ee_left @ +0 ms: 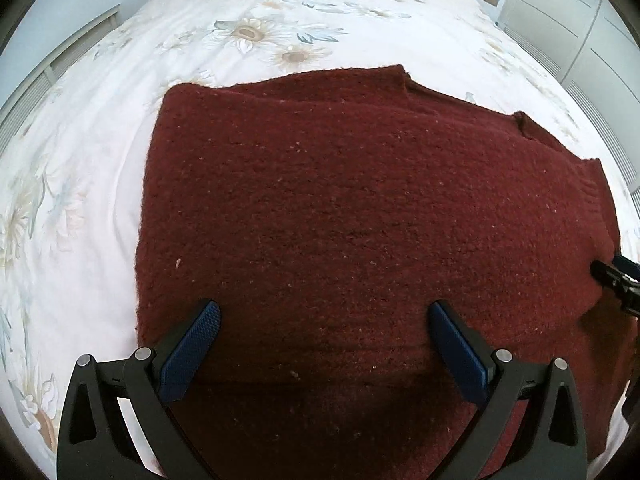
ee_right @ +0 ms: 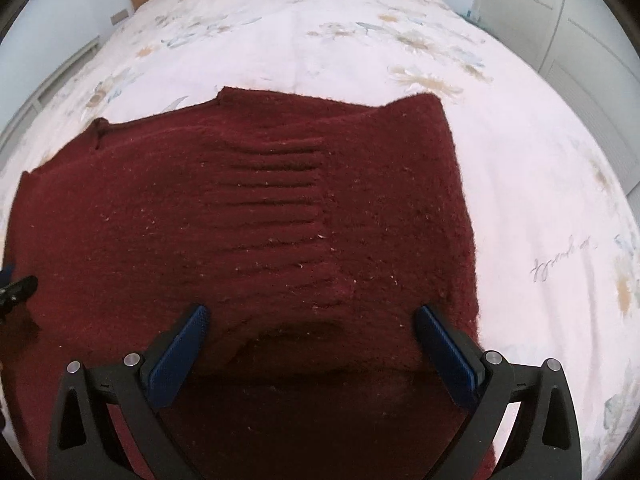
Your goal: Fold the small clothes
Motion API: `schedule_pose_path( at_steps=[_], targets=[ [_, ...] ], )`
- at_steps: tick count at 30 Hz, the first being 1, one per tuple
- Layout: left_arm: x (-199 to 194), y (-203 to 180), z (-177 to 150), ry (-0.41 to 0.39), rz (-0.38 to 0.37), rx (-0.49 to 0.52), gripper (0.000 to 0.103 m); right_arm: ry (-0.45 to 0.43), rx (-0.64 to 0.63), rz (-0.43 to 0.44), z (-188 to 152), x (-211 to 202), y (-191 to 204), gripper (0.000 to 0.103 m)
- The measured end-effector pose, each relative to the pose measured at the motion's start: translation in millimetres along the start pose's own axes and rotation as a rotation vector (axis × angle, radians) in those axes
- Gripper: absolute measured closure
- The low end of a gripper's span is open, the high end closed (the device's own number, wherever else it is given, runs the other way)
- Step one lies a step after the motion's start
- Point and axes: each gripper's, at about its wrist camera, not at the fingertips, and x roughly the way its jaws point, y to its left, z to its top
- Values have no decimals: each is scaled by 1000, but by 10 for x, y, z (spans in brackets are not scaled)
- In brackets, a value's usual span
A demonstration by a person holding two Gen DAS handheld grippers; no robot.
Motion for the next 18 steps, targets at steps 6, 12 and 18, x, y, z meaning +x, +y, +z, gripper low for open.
schedule_pose_path(
  at_steps=[6,12,18],
  targets=[
    [-118,-22,59,18,-8,-15,1,-23,-29,-1,4,-212,3,1],
    [-653,-56,-175,0,-2,16,1,-49,-48,-6,-313,-747,-169,1],
    [-972,130,-709,51,32,6,1,27,38,-1,-998,-944,-549,0]
  ],
)
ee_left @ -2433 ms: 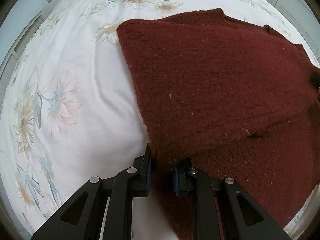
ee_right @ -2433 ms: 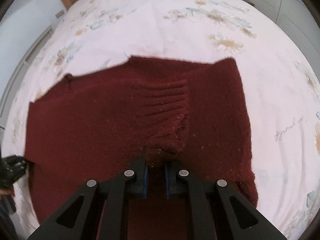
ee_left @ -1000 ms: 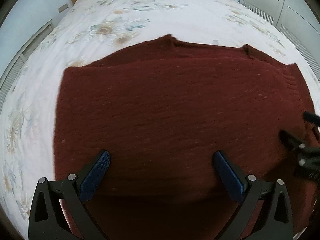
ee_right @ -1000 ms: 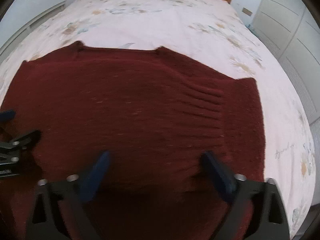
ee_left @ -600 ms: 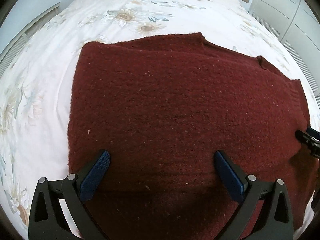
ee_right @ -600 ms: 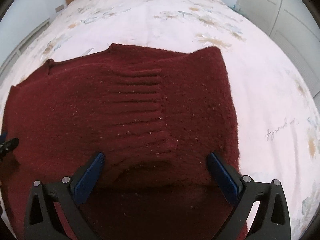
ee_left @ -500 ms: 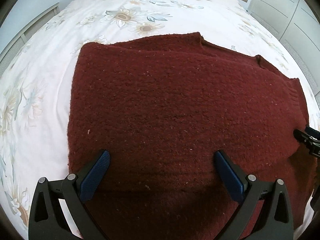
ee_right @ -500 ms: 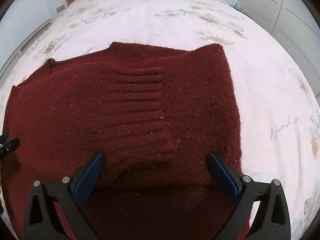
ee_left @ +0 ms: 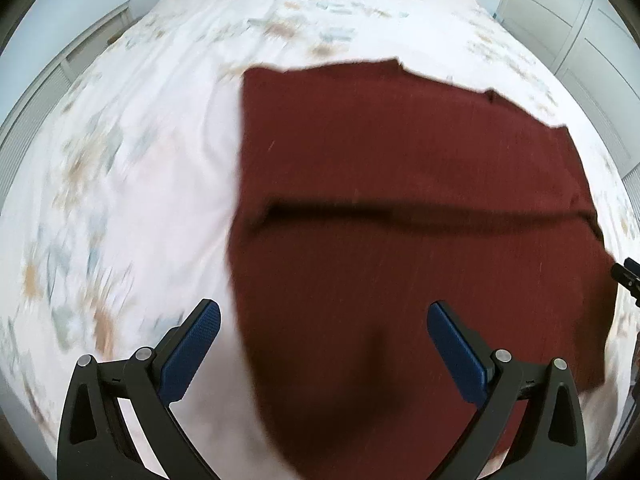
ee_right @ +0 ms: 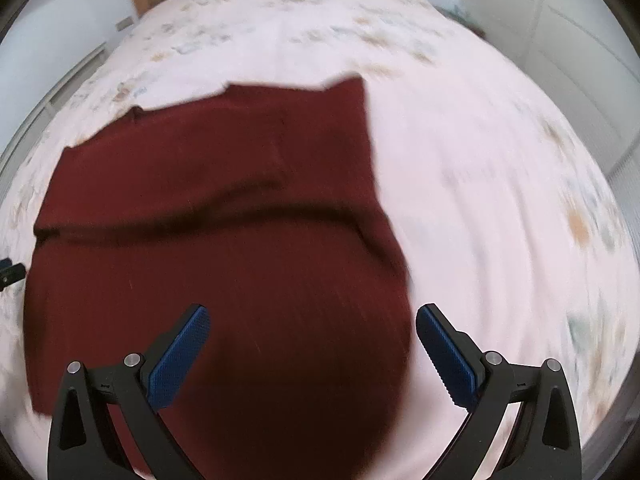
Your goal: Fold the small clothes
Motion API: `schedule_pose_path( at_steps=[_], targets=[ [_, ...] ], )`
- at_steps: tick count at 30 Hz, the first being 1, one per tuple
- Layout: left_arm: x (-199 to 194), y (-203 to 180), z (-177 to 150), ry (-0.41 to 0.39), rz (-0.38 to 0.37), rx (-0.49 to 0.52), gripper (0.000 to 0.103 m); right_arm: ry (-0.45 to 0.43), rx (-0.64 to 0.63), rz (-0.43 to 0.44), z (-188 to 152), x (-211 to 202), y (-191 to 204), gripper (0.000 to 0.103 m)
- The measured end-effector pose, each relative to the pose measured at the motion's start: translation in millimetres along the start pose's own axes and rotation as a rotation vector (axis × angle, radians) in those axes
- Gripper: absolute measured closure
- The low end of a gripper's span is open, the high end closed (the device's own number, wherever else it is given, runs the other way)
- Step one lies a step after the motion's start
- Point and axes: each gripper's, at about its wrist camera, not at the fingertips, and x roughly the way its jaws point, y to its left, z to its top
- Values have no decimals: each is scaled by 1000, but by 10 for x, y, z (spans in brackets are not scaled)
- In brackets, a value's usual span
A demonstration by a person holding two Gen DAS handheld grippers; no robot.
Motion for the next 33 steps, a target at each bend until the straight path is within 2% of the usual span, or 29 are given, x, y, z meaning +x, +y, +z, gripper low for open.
schedule_pose_path(
  at_steps=[6,14,18,21,23,24,26,27,28,29,30,31,33],
  targets=[
    [-56,21,-546,85,14,-1,1,77,76,4,-535,2,-230,0],
    [61,-54,-990,163,-21,-12,1,147,93,8,-1003,20,-223,1],
    [180,-219,-1134,210,-63,23,2,153,49,-16,-1073,33,-130,1],
    [210,-318,-1205,215,-71,53,3,154,38,-9,-1089,31,-82,6],
    [187,-362,-1218,210,-84,74,17,158,40,16,-1113,32,-67,19],
    [180,-381,-1212,211,-92,78,21,162,43,30,-1126,33,-62,29],
    [160,-392,-1195,212,-101,76,41,167,52,47,-1144,12,-59,39],
    [144,-412,-1232,212,-108,75,47,172,57,55,-1146,5,-60,48],
    [122,-411,-1225,213,-127,69,62,179,71,74,-1166,-23,-83,64],
    [98,-415,-1230,214,-136,66,81,186,88,93,-1149,-34,-85,73],
    [83,-413,-1220,217,-155,57,89,191,106,119,-1135,-52,-96,88],
    [64,-407,-1211,222,-185,39,93,192,116,145,-1127,-74,-104,89],
    [3,-420,-1193,212,-202,30,94,193,107,169,-1055,-137,-84,89]
  ],
)
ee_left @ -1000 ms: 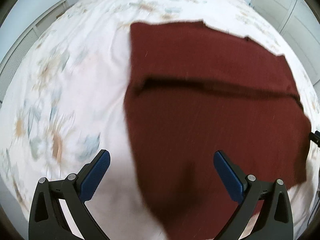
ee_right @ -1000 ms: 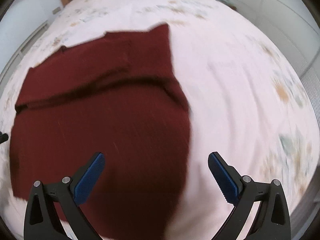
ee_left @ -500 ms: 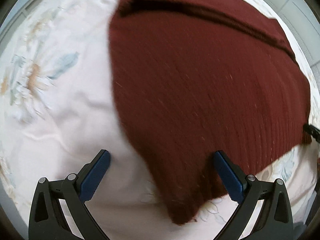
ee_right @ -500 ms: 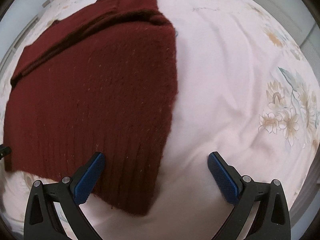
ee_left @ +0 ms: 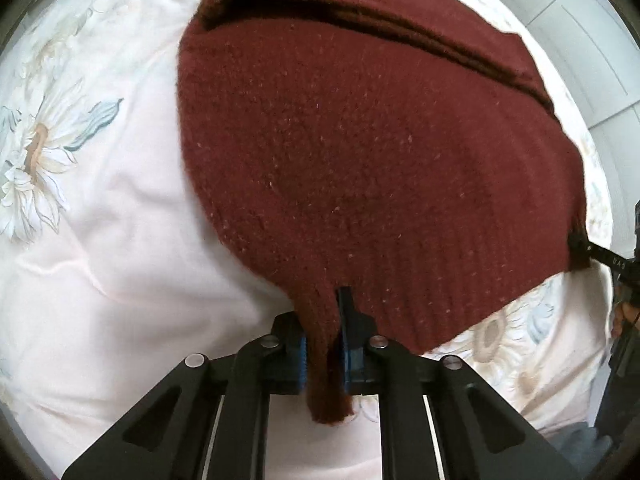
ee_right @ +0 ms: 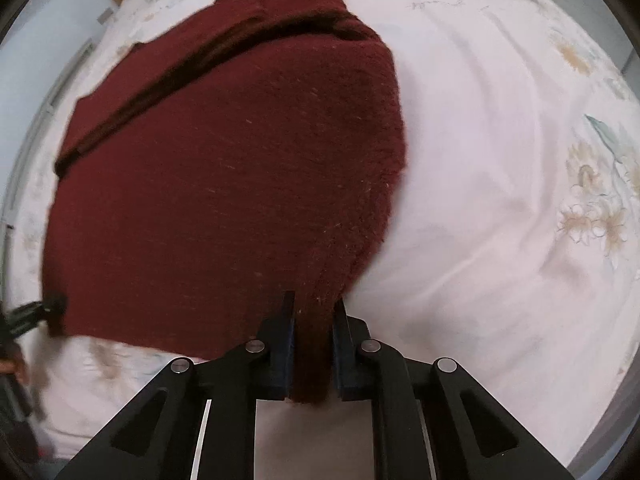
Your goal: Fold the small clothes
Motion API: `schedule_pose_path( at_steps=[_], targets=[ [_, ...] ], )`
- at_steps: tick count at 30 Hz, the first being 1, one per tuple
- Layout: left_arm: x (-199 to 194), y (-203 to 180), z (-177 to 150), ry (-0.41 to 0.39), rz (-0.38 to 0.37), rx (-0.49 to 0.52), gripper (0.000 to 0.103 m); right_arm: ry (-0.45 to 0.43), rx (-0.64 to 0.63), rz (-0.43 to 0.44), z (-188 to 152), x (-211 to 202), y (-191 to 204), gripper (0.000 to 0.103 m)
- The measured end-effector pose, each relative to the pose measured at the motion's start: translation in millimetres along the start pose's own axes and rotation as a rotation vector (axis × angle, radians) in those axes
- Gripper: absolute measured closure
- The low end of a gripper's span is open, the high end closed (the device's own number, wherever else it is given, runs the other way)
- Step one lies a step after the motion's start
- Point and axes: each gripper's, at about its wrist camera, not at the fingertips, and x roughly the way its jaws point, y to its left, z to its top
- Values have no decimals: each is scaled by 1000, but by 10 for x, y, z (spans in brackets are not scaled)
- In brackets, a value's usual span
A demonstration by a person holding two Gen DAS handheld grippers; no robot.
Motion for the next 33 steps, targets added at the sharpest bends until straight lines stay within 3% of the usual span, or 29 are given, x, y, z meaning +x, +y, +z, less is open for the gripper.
schedule_pose_path(
  at_steps=[4,9,13,17,25,29,33],
  targets=[
    [-252,-63,52,-48,-31,21,94,-15,-28,83,26,-179,97,90],
    [-586,-75,151,-122,-72,13,94,-68,-69,122,176,-489,214,90],
    [-789,-41,455,-184,-112,8,94,-128,-87,148,384,-745,318,90],
    [-935,55,816,-236,-142,-9,94,-200,-85,162,797,-887,294,90],
    [-1322,364,1504,-359,-104,-56,94,-358,-35,148,1581,-1101,418,91],
    [-1370,541,1929,-378,-107,-115,94,-406,2,155,2073,-1080,462,91],
    [-1211,630,2376,-357,-81,-142,94,-393,2,124,2565,-914,576,91]
  ],
)
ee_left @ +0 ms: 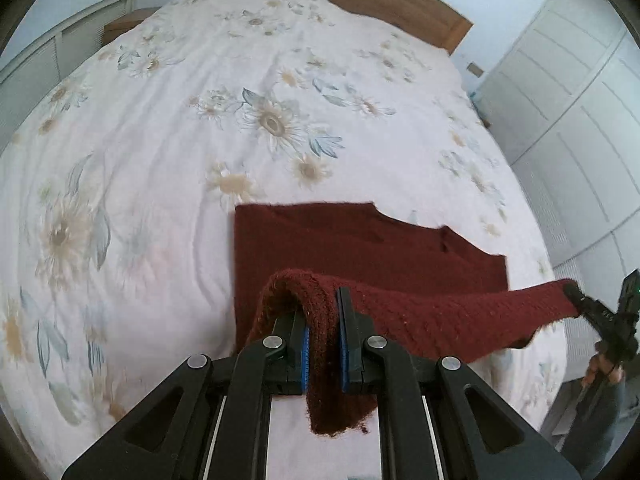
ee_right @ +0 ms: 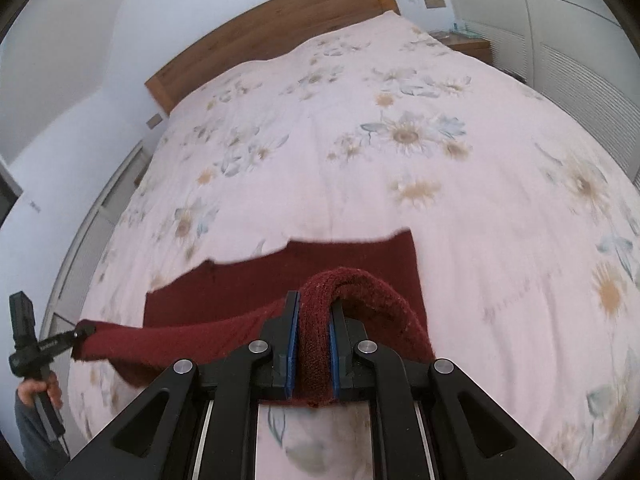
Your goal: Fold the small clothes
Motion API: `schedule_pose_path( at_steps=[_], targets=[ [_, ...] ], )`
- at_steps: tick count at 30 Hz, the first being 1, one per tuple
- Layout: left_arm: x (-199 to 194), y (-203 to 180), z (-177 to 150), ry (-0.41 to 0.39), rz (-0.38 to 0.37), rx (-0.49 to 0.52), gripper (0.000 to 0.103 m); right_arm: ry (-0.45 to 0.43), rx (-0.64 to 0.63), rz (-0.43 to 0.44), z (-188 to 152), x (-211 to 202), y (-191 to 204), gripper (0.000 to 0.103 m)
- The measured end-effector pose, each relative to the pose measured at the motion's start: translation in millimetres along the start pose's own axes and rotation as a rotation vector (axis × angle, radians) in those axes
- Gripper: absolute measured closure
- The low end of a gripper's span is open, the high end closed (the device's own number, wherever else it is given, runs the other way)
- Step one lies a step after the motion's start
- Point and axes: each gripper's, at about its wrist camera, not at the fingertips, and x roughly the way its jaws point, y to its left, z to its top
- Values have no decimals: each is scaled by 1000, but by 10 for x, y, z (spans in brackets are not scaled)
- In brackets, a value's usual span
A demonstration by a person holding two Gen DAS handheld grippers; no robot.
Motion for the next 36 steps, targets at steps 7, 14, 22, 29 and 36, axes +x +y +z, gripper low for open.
schedule_pose_path(
  at_steps=[7,14,22,29,36],
  targets=[
    [687,117,257,84,87,-7,94,122,-47,-119,232,786,20,91],
    [1029,71,207,111,225,35,92,205,-54,-165,124,1253,-57,89],
    [1081,-9,179,118,235,26,38,191,-94,-211,8,1256,-15,38],
    [843,-275,80,39,252,102,7,136,-143,-192,-91,997,201,20],
    [836,-679,-209,-45,258,237,1,60,-267,-215,-374,881,676,18]
  ],
)
